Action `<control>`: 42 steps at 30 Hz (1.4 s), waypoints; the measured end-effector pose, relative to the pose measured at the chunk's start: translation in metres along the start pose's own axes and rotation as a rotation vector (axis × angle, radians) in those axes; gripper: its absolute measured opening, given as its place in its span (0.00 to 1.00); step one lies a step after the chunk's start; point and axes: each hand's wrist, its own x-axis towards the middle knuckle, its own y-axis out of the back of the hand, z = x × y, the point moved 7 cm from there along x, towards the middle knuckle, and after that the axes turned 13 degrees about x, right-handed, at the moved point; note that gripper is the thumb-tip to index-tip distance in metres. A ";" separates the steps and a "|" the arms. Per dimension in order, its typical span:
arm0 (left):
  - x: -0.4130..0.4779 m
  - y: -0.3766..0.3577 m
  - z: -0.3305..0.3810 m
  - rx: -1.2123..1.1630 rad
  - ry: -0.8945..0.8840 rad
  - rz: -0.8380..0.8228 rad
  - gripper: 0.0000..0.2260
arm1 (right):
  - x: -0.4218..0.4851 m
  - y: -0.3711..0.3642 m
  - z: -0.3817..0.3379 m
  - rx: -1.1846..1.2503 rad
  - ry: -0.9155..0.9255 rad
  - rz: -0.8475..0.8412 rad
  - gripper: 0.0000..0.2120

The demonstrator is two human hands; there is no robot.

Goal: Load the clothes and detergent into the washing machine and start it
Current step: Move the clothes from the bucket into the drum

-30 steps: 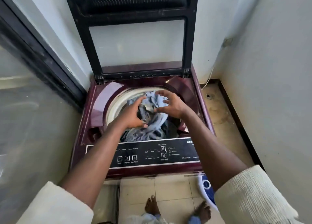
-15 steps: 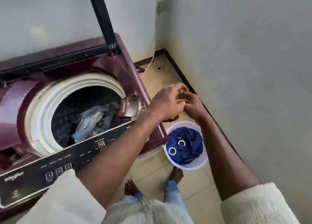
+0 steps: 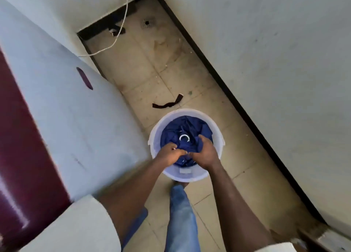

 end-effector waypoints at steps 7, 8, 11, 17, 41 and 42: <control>0.171 -0.048 -0.078 -0.189 0.300 0.138 0.43 | 0.165 -0.003 0.130 -0.457 -0.125 0.027 0.51; 0.188 -0.053 -0.088 -0.224 0.349 0.169 0.51 | 0.180 -0.009 0.144 -0.475 -0.118 0.041 0.55; 0.229 -0.074 -0.110 -0.431 0.459 0.238 0.61 | 0.213 -0.023 0.179 -0.403 -0.089 0.125 0.68; 0.277 -0.095 -0.118 -0.457 0.365 0.227 0.56 | 0.257 -0.045 0.210 -0.676 -0.076 0.241 0.33; 0.260 -0.091 -0.130 -0.544 0.368 0.437 0.30 | 0.236 -0.060 0.200 -0.334 -0.105 0.017 0.41; 0.246 -0.086 -0.122 -0.540 0.344 0.435 0.27 | 0.221 -0.054 0.189 -0.279 -0.093 0.031 0.37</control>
